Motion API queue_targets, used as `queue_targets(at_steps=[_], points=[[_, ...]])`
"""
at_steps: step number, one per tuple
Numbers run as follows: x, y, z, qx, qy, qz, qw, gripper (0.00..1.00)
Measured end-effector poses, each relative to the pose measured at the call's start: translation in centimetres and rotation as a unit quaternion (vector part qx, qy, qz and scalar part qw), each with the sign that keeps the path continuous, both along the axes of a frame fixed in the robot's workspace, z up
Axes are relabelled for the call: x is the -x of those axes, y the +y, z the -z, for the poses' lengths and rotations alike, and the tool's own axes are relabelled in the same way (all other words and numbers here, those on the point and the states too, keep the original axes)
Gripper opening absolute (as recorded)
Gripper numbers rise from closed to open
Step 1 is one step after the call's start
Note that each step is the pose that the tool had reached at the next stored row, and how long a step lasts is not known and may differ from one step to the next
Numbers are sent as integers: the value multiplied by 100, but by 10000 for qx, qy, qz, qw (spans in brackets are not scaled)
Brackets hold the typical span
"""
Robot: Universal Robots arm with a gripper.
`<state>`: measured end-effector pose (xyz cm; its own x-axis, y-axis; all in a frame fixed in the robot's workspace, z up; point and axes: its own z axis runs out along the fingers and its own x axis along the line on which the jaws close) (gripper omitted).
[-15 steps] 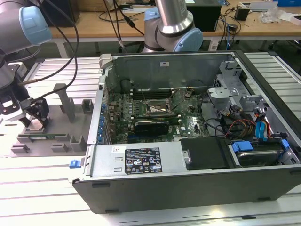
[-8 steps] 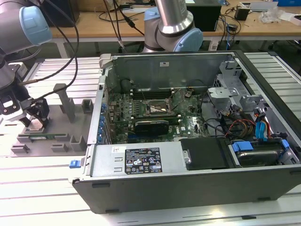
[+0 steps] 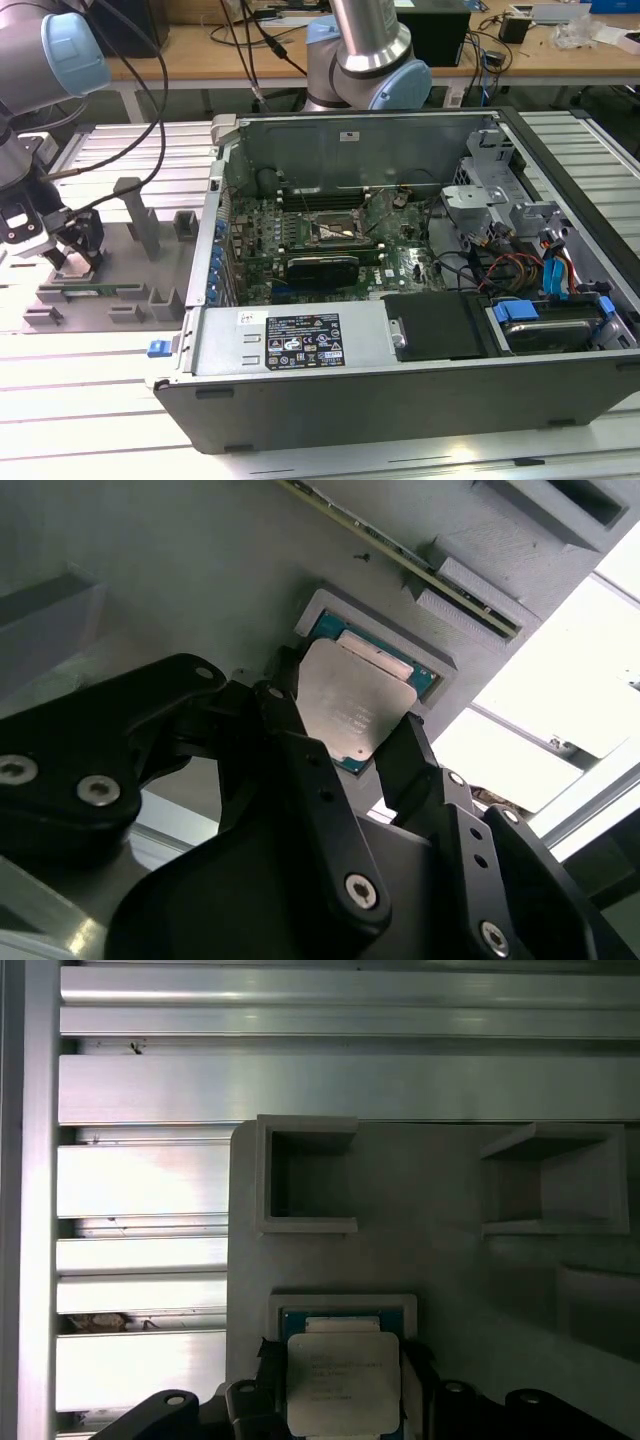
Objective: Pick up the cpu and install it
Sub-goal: 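Pick up the cpu and move it towards the insertion slot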
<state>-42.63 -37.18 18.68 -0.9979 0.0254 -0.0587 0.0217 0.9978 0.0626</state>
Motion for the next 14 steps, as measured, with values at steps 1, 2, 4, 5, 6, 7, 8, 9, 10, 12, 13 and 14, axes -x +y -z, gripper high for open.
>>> queue_targets(at_steps=[1,2,4,5,6,7,8,9,10,12,13,14], points=[[0,0,0,0,0,0,10000,54],[0,0,0,0,0,0,10000,54],[-1,0,0,0,0,0,10000,54],[-1,0,-2,0,0,0,10000,54],[-2,0,-9,0,0,0,10000,54],[-2,0,-19,0,0,0,10000,54],[-1,0,-38,0,0,0,10000,54],[-1,0,-53,0,0,0,10000,54],[-1,0,-74,0,0,0,10000,54],[-1,0,-106,0,0,0,10000,54],[-1,0,-133,0,0,0,10000,54],[-1,0,-153,0,0,0,10000,54]])
